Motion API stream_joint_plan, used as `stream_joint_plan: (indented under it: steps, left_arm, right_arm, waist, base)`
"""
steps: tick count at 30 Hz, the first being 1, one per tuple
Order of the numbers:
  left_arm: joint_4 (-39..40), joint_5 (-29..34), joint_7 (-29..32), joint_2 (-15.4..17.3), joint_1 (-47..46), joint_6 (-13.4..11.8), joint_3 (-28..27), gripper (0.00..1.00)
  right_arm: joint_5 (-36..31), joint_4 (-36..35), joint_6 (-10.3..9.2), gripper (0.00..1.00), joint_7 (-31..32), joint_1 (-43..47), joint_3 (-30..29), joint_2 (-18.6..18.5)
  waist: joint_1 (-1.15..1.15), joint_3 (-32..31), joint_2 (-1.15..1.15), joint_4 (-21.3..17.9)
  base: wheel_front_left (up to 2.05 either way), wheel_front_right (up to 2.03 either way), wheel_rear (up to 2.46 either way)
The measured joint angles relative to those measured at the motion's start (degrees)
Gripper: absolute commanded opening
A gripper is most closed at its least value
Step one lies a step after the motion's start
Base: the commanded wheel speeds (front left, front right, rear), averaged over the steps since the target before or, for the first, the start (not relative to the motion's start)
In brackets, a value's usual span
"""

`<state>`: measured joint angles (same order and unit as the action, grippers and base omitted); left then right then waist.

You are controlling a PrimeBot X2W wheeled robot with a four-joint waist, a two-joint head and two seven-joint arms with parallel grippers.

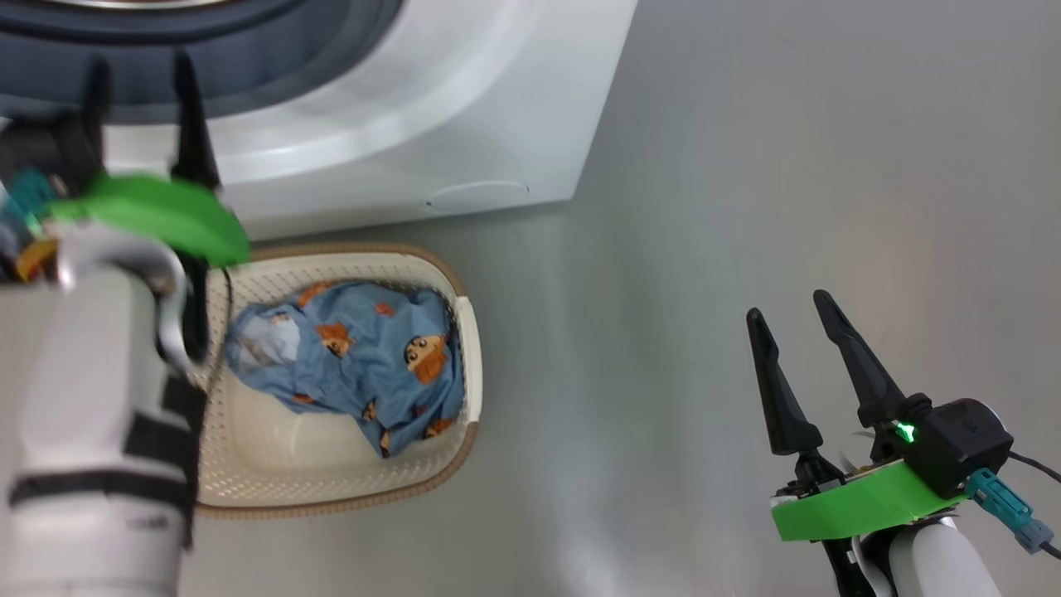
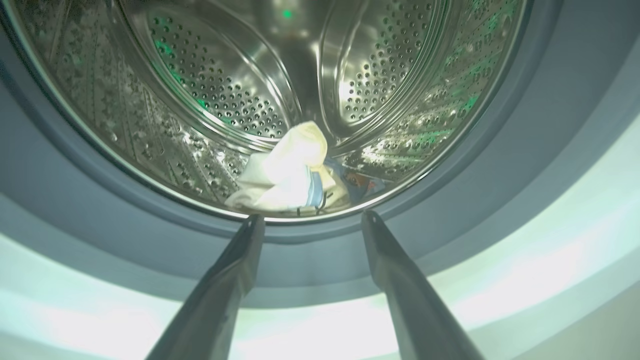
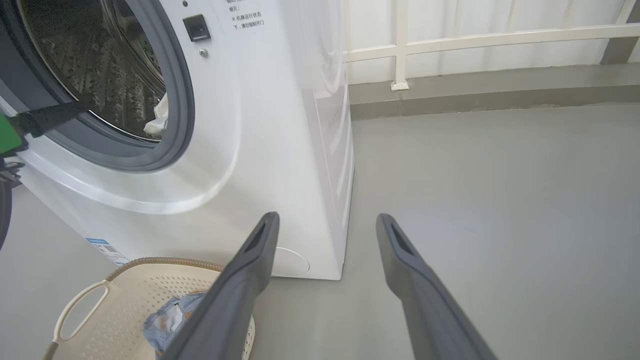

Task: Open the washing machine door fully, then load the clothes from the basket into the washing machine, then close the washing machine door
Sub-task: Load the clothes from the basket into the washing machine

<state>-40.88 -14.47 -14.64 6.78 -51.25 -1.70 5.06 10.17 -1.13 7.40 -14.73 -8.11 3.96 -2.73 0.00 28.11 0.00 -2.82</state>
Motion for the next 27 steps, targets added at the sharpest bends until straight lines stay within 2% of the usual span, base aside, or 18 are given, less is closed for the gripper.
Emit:
stream_joint_plan:
  steps: [10,27]
  left_arm:
    - [6.32,-1.67,0.0,-2.16,14.56,1.05,-0.59,1.0]
    - [19.65,-0.32,0.01,-3.24,38.36,2.55,-1.26,1.0]
  right_arm:
    - [-0.08,0.75,0.0,1.0,0.0,2.19,-0.35,-0.25]
    - [0.52,1.35,0.0,1.0,0.0,6.1,-0.45,-1.21]
  waist:
    - [0.0,-5.64,0.0,1.33]
    - [0.0,-14.84,0.0,1.76]
  base:
    - [0.0,0.0,0.0]
    - [0.0,0.0,0.0]
